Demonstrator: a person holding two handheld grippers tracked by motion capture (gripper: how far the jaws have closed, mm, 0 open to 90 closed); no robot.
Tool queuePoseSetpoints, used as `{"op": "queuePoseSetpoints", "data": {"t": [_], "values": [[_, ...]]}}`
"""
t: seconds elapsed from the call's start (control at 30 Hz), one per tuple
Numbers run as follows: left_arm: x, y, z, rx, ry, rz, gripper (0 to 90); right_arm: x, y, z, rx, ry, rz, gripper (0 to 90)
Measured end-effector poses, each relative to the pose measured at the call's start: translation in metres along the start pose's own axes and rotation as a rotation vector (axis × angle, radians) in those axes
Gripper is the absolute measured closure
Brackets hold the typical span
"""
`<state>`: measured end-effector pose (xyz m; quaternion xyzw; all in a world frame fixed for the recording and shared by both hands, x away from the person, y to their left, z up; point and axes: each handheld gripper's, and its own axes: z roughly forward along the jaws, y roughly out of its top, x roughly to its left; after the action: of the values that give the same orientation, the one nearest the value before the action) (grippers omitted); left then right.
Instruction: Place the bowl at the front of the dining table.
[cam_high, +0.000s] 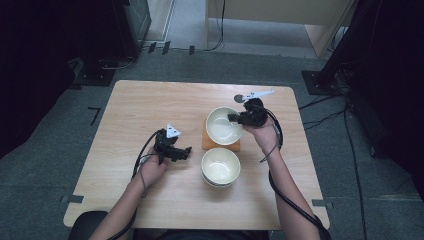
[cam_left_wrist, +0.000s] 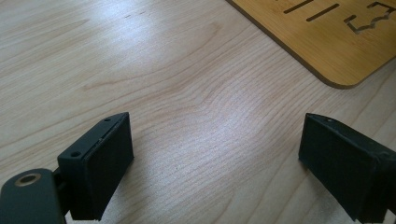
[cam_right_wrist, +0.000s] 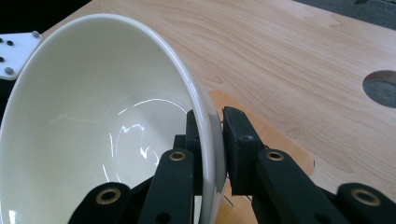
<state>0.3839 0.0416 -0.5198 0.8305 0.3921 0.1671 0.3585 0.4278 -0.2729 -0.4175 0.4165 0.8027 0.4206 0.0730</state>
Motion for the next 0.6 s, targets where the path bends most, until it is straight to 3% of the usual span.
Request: {"op": "queuePoseSetpoints", "data": {"t": [0.6], "values": [[0.0001,0.0,0.0,0.0,0.0,0.0,9.6,-0.0029,-0.0088,0.0089,0.02,-0.009,0.013,81.7]]}}
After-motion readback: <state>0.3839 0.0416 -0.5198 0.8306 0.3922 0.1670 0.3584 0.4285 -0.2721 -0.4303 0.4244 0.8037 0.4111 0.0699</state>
